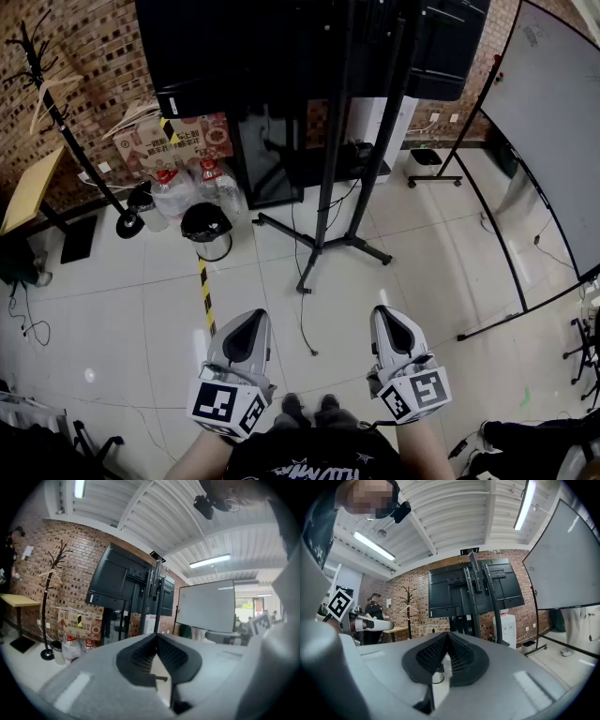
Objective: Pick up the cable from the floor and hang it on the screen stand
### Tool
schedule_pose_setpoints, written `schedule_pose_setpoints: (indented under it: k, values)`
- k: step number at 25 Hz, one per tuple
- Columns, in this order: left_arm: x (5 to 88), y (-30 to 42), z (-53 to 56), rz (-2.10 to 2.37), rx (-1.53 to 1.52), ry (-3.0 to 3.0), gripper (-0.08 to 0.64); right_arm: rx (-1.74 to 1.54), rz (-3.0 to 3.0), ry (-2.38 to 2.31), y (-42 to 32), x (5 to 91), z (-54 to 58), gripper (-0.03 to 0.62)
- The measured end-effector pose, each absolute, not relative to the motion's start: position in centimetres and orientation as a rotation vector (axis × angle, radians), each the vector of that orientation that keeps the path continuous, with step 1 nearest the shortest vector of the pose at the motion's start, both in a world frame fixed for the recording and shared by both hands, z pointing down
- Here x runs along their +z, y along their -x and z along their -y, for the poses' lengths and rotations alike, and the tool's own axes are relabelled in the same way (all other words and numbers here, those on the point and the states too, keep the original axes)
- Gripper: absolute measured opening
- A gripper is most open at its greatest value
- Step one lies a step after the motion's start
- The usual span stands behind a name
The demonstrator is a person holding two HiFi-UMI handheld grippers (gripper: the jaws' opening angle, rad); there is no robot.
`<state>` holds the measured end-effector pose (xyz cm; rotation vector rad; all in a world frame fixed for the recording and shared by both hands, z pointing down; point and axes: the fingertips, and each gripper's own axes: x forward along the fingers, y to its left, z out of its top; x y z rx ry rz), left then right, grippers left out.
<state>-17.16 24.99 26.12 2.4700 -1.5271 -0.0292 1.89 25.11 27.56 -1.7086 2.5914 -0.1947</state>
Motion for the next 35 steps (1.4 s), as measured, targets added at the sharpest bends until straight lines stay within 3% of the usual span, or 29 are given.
schedule_pose_setpoints:
  k: [17, 24, 35]
  values:
    - [28.5, 18.8, -18.4, 1.584, 0.044, -2.468, 0.005, -0.254, -2.554, 1.711, -2.3, 31.2, -17.4, 0.008]
    - [30.4, 15.9, -12.3, 1.681, 0.127, -2.381, 0.005, 0.049, -2.788, 1.642, -1.8, 34.6, -9.7, 0.008]
    - [36.8, 14.3, -5.0, 1.856, 0.256, -2.187, 0.005, -0.168, -3.011, 1.434, -1.5, 44.6, -0.5, 0.008]
